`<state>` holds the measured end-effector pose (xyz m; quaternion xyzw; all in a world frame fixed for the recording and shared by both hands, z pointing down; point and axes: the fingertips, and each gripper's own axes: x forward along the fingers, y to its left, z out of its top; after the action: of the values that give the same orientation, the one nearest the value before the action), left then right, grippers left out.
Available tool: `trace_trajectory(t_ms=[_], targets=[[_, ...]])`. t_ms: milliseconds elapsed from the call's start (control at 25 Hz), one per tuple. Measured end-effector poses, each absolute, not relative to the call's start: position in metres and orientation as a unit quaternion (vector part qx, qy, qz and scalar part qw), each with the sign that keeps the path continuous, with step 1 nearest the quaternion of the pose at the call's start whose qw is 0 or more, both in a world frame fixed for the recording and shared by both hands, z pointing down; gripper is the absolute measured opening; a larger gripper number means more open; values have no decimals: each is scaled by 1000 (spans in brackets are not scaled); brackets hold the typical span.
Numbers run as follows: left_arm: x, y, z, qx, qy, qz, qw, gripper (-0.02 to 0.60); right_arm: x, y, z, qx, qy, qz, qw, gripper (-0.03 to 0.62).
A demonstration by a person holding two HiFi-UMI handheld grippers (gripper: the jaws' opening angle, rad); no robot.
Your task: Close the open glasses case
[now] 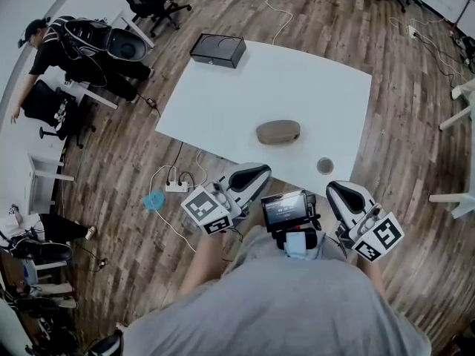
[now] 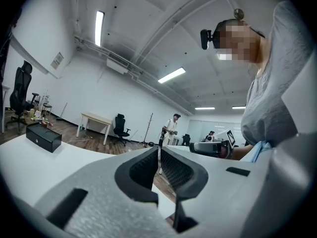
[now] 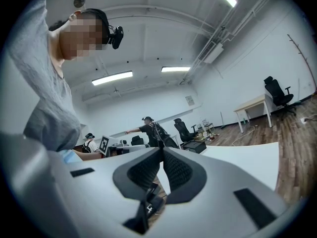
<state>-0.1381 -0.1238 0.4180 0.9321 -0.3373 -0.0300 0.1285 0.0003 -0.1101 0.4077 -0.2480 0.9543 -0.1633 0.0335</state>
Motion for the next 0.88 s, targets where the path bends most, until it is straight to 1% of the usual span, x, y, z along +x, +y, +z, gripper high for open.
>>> trace_trajectory(t_ms=[240, 520, 880], targets=[[-135, -141, 441, 937, -326, -11, 126, 26, 1, -110, 411, -259, 951, -164, 31, 34], [-132, -165, 464, 937, -326, 35, 121, 26, 4, -115, 407, -270, 948, -164, 29, 34], [-133, -189, 511, 926, -339, 98, 132, 26, 7, -116, 407, -281, 944, -168, 26, 34]])
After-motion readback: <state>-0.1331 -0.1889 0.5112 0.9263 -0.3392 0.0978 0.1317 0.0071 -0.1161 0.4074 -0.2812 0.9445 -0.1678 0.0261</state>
